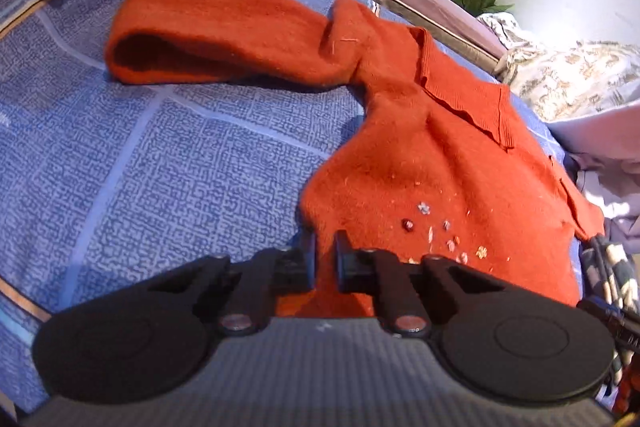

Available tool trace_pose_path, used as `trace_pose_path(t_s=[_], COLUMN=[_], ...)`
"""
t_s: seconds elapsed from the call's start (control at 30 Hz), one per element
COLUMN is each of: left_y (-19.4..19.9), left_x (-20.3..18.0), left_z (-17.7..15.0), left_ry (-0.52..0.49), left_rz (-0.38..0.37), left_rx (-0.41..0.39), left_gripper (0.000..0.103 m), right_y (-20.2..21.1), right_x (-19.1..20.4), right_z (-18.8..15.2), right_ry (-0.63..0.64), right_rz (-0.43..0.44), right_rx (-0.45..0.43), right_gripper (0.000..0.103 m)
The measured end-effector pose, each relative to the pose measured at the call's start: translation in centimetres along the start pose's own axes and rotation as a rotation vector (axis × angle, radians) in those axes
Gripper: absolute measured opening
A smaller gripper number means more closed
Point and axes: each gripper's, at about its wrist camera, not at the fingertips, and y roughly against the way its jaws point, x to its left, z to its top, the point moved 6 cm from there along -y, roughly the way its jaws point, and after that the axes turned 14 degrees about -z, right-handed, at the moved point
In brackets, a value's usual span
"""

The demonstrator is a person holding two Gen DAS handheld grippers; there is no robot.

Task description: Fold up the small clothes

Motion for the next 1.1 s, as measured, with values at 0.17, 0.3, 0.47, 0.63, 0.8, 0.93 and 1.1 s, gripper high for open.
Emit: trace_pose_path(t_s=[0.17, 0.3, 0.47, 0.63, 0.8, 0.93, 1.1], left_y=[3.1, 6.1, 7.3, 8.3, 6.0, 4.9, 5.9], left_x=[-1.4, -1.5, 1.9, 0.7, -0.4, -1.4, -1.5], left_z=[0.4, -0.5, -3.5, -2.4, -2.7, -3.9, -1.8], left_ry=[-0.028, -0.048, 0.028, -0.01, -0.094, -0.251, -0.188], left_rz=[0.02, 0.057, 0.133, 0.137, 0.161, 0.229, 0.257], left_rx=[-0.073, -0.057, 0.001, -0.034, 0.068, 0.118, 0.151], left_gripper=[0.006, 0.006, 0.006, 0.039, 0.074, 0.061, 0.072], right_y=[1.4, 1.6, 1.1, 2.6, 1.8, 1.8, 2.7], right_x=[0.2, -0.1, -1.1, -1.8, -2.8, -3.3, -2.6], right_z=[-0.1, -0.8, -2.4, -3.3, -6.5, -7.0, -4.5], right_ry=[0.03, 0.065, 0.059, 0.083, 0.076, 0.039, 0.094], right_rz=[-0.008, -0.037, -0.065, -0.078, -0.097, -0.102, -0.081], right_rx=[-0.037, -0.022, 0.052, 0.035, 0.146, 0.143, 0.121], right_gripper=[0.093, 0.094, 0.095, 0.093, 0.1, 0.103, 0.103])
